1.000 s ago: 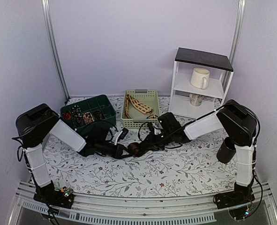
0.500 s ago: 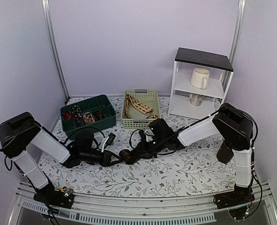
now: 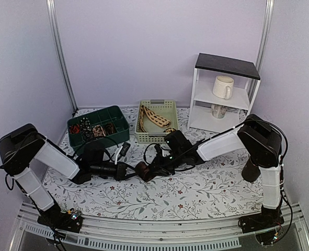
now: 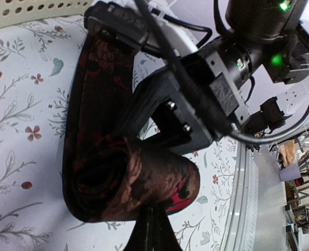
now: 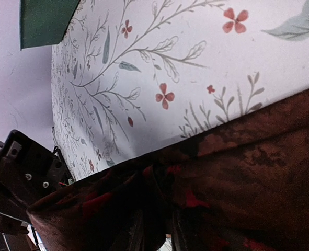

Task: Roll the ties
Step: Roll the tie at the center of the board.

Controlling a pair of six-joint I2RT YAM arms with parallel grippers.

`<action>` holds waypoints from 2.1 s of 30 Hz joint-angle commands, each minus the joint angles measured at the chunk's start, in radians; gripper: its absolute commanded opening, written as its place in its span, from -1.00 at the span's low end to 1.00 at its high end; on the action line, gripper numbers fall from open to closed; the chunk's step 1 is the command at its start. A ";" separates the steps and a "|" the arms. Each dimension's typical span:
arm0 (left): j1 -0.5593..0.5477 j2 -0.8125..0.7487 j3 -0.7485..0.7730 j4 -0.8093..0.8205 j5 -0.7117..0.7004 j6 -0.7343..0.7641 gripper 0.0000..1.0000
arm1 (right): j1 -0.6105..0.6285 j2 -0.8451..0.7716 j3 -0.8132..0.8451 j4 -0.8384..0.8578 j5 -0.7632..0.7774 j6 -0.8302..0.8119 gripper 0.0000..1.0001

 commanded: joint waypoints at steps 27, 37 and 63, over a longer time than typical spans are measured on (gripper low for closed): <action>0.017 0.127 0.270 -0.245 0.009 0.119 -1.00 | -0.096 -0.052 -0.012 -0.021 0.042 -0.163 -0.84; 0.018 0.162 0.328 -0.283 0.013 0.135 -1.00 | -0.112 -0.075 -0.037 0.005 0.041 -0.139 -0.73; 0.018 0.223 0.436 -0.364 0.015 0.165 -1.00 | -0.148 -0.173 -0.089 -0.096 0.220 -0.097 -0.82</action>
